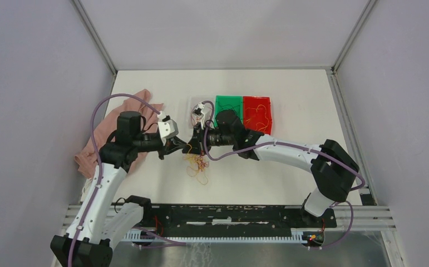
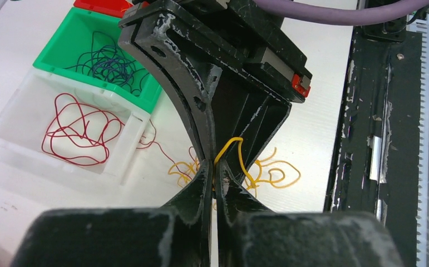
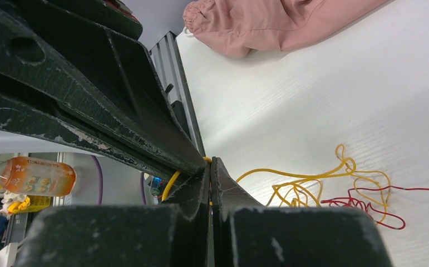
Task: Untangle the cables
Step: Untie the cable.
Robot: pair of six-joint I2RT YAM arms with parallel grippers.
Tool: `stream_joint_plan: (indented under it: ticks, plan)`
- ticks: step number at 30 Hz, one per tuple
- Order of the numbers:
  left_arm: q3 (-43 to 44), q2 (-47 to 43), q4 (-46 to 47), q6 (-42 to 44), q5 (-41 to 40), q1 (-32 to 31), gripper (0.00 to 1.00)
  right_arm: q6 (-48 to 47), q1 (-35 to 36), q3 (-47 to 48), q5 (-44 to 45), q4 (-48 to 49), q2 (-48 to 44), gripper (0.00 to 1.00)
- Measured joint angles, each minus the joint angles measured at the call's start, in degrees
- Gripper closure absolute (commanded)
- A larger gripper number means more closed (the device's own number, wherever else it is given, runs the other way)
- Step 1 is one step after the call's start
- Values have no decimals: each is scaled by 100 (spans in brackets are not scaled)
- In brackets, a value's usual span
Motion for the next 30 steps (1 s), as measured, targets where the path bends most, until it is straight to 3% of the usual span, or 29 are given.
stream_joint_plan:
  ticks: [5,9,16,23,30]
  plan:
    - [11,-28,-9,-4,4,0,97,9,0,0,7,7,0,85]
    - [146,-33,-92,-59,2,0,97,59,-31,-68,37,229,-11,64]
    - [426,-114,68,-654,223,0,97,116,-68,-496,94,883,-55,40]
    - [444,-205,511,-1453,461,0,97,114,-68,-752,175,1786,-26,35]
    - [555,-170,1191,-2426,686,0,97,229,-63,-748,468,2750,437,40]
